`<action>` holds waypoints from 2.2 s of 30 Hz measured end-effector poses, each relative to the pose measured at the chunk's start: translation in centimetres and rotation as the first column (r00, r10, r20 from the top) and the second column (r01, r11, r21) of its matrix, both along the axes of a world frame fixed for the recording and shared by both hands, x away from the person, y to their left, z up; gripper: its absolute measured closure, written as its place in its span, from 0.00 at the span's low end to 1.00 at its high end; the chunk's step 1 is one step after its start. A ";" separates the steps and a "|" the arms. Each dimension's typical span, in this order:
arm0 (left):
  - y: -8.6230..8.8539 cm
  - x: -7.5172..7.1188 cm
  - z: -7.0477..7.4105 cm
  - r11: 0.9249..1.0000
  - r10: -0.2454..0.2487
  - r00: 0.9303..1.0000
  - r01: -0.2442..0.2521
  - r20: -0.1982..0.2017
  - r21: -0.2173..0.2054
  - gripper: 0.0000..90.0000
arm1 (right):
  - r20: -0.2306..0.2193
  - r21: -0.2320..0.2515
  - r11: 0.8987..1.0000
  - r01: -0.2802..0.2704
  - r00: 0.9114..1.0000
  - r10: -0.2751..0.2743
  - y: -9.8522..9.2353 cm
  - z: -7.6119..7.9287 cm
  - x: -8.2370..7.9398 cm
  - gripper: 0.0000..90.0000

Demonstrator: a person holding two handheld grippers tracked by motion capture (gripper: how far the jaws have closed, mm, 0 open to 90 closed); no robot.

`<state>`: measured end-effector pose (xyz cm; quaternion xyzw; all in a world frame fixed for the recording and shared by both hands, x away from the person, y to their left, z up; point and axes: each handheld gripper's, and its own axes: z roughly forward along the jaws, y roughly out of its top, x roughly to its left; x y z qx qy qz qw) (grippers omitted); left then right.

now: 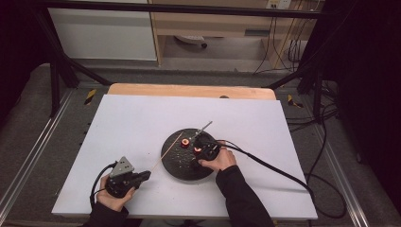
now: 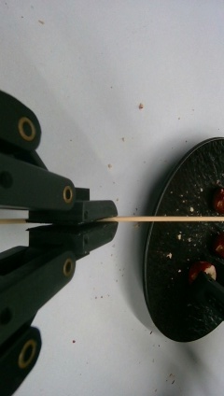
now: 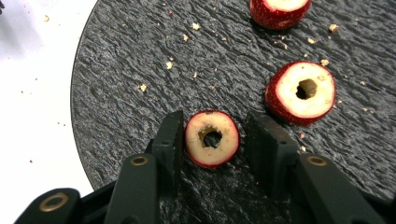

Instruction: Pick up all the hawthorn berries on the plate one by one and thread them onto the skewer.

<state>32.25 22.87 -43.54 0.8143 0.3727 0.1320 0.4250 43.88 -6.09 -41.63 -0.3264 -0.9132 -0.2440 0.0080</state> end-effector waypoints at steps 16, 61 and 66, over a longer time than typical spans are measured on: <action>-0.1 -0.2 0.1 1.000 0.001 1.000 -0.001 0.013 -0.008 0.97 | 0.005 0.053 0.998 0.033 0.999 -0.034 -0.7 1.6 -0.4 0.69; -1.3 -1.0 0.2 0.996 0.025 0.998 -0.020 0.057 -0.087 0.97 | 0.037 0.712 0.632 0.306 0.882 -0.470 -6.7 3.2 -2.6 0.69; -1.6 -1.0 0.3 0.995 0.027 0.998 -0.021 0.063 -0.100 0.97 | 0.028 0.756 0.577 0.311 0.864 -0.502 -6.5 3.2 -2.6 0.69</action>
